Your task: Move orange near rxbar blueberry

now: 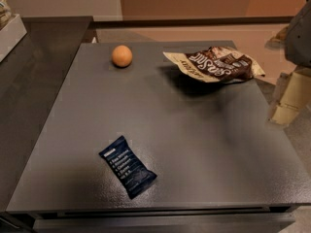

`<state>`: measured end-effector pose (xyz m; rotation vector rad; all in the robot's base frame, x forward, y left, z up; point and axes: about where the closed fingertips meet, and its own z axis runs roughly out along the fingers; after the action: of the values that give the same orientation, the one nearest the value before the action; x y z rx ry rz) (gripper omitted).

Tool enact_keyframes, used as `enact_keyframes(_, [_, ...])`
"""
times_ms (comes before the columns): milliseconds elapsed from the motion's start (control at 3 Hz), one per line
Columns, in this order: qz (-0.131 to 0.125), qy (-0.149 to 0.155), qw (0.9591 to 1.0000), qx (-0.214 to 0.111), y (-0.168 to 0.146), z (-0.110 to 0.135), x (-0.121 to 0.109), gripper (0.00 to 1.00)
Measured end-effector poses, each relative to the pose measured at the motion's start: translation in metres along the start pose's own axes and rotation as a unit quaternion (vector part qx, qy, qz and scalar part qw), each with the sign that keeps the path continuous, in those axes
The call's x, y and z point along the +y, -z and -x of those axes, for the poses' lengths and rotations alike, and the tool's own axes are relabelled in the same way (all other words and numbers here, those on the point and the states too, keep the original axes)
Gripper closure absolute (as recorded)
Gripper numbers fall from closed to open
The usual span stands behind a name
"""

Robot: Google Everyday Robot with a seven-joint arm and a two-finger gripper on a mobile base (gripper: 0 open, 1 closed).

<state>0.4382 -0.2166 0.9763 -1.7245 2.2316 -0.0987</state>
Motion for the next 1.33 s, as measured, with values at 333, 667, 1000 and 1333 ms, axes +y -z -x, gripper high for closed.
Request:
enact_keyframes(333, [0.0, 0.0, 1.0, 0.0, 0.0, 0.0, 0.0, 0.0])
enact_keyframes(667, [-0.005, 0.007, 0.9998, -0.018, -0.001, 0.01, -0.016, 0.0])
enact_keyframes(1000, [-0.01, 0.023, 0.9988, -0.042, -0.008, 0.032, -0.041, 0.0])
enact_keyframes(1333, [-0.013, 0.036, 0.9975, -0.06, -0.015, 0.055, -0.063, 0.0])
